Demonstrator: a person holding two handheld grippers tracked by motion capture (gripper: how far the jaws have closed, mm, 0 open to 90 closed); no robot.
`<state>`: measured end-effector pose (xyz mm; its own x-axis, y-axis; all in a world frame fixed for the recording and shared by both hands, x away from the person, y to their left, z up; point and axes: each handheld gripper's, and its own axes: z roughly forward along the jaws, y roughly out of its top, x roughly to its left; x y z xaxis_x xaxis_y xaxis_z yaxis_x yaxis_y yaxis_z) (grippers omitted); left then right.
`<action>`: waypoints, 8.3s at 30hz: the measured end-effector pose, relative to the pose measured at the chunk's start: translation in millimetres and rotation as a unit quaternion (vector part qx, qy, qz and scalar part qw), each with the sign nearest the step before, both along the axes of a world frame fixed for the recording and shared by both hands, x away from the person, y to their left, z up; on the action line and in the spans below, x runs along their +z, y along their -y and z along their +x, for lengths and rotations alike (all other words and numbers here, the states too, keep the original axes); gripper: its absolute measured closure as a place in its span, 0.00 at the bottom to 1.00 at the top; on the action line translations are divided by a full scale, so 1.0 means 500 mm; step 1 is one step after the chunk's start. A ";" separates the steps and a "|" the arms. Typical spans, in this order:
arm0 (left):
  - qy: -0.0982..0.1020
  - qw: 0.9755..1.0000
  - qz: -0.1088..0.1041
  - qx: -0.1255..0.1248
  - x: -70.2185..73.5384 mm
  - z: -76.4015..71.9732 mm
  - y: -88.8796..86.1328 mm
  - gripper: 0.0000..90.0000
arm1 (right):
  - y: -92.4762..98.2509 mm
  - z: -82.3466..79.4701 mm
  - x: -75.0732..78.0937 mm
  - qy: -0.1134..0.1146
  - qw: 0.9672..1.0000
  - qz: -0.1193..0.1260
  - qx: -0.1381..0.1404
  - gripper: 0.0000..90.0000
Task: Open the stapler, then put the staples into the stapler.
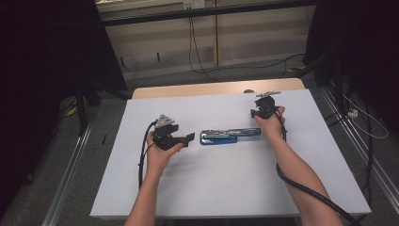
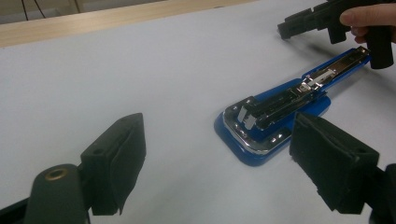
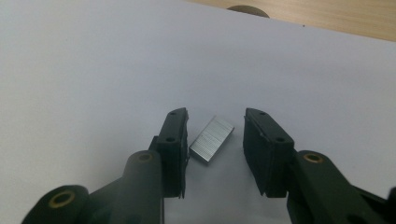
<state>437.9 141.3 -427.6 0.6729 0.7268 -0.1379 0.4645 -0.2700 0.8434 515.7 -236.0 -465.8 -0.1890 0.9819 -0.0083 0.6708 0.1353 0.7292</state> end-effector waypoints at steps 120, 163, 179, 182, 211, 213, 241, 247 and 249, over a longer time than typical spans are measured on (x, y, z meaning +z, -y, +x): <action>-0.011 1.000 0.015 0.003 0.017 -0.033 -0.036 0.12 | -0.140 -0.093 0.130 -0.017 0.926 0.034 0.376 0.88; -0.015 1.000 0.017 0.008 0.016 -0.033 -0.046 0.12 | -0.198 -0.070 0.138 -0.049 0.891 -0.014 0.451 0.88; -0.015 1.000 0.019 0.008 0.016 -0.033 -0.048 0.12 | -0.213 -0.066 0.136 -0.061 0.879 -0.028 0.473 0.88; -0.014 1.000 0.019 0.010 0.017 -0.034 -0.049 0.12 | -0.217 -0.064 0.135 -0.063 0.876 -0.031 0.478 0.88; -0.021 0.999 0.022 0.016 0.009 -0.030 -0.055 0.12 | -0.256 -0.031 0.110 -0.054 0.846 -0.029 0.530 0.88; -0.022 0.999 0.024 0.016 0.008 -0.029 -0.055 0.12 | -0.255 -0.029 0.109 -0.052 0.844 -0.033 0.533 0.88; -0.022 0.999 0.020 0.018 0.007 -0.028 -0.058 0.12 | -0.267 -0.024 0.101 -0.048 0.823 -0.044 0.565 0.88; -0.023 0.999 0.021 0.017 0.007 -0.027 -0.057 0.12 | -0.264 -0.024 0.101 -0.047 0.822 -0.045 0.566 0.88; -0.022 0.999 0.021 0.017 0.006 -0.028 -0.057 0.12 | -0.264 -0.024 0.100 -0.048 0.822 -0.045 0.566 0.88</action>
<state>424.1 169.6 -424.4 0.6414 0.7550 -0.1366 0.5110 -0.2876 0.8100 503.9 -104.2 -415.6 -0.9851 0.1720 -0.0024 0.1316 0.7627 0.6332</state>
